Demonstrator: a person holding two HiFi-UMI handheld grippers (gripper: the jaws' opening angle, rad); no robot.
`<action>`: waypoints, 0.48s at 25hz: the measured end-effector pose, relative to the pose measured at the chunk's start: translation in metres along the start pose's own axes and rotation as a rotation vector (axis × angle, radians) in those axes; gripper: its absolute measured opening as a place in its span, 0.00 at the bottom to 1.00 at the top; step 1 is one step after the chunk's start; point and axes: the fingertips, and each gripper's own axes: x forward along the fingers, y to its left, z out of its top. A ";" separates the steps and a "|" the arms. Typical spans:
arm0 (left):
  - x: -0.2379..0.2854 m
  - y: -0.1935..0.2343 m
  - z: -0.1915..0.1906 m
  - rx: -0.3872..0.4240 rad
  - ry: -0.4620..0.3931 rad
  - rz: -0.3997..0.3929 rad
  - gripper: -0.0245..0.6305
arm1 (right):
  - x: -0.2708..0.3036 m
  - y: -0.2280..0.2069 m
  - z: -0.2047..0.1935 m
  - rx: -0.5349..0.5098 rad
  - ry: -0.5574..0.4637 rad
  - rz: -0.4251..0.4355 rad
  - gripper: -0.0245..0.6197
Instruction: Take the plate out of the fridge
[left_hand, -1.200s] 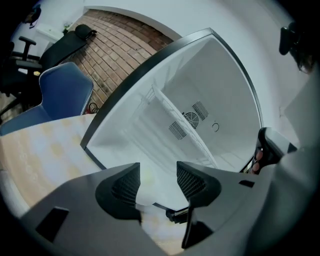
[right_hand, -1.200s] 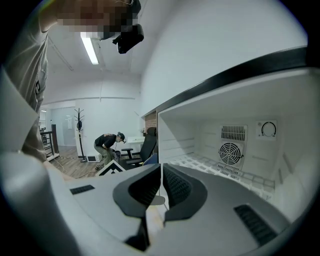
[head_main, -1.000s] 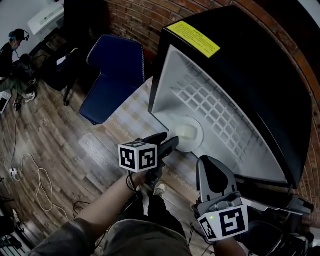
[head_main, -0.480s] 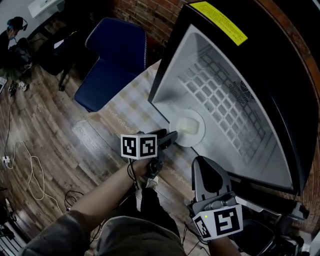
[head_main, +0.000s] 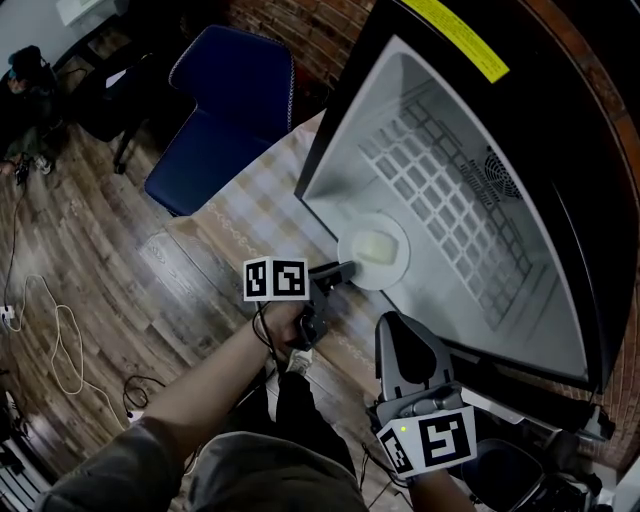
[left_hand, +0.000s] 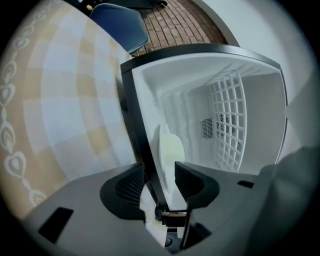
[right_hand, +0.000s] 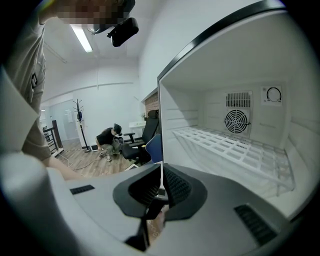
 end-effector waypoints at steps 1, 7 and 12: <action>0.002 0.001 -0.001 -0.023 -0.006 -0.003 0.32 | 0.000 0.001 -0.001 0.000 0.001 0.003 0.09; 0.010 0.001 -0.005 -0.112 -0.012 -0.027 0.18 | 0.000 0.010 -0.008 0.002 0.011 0.015 0.09; 0.017 -0.001 -0.008 -0.176 -0.007 -0.055 0.09 | -0.005 0.007 -0.012 0.016 0.014 0.000 0.09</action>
